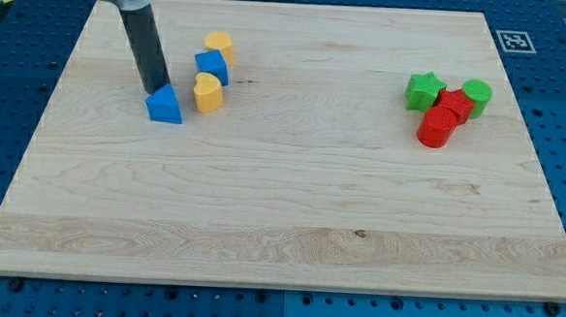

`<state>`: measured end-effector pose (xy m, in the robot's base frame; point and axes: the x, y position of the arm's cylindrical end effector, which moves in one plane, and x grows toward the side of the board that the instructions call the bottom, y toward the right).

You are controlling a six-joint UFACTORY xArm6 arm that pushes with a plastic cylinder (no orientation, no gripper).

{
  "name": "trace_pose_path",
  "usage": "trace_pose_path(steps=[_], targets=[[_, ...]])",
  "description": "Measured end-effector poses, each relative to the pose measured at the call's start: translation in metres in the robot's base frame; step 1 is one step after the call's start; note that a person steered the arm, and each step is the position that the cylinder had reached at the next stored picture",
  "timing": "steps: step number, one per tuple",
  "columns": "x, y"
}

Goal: Slide the blue triangle below the yellow heart

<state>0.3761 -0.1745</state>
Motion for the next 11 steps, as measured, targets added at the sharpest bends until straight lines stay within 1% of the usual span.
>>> trace_pose_path(steps=[1, 3, 4, 6, 7, 11], targets=[[-0.006, -0.012], [0.034, -0.002], [0.043, 0.01], [0.045, 0.021], [0.05, 0.035], [0.063, 0.038]])
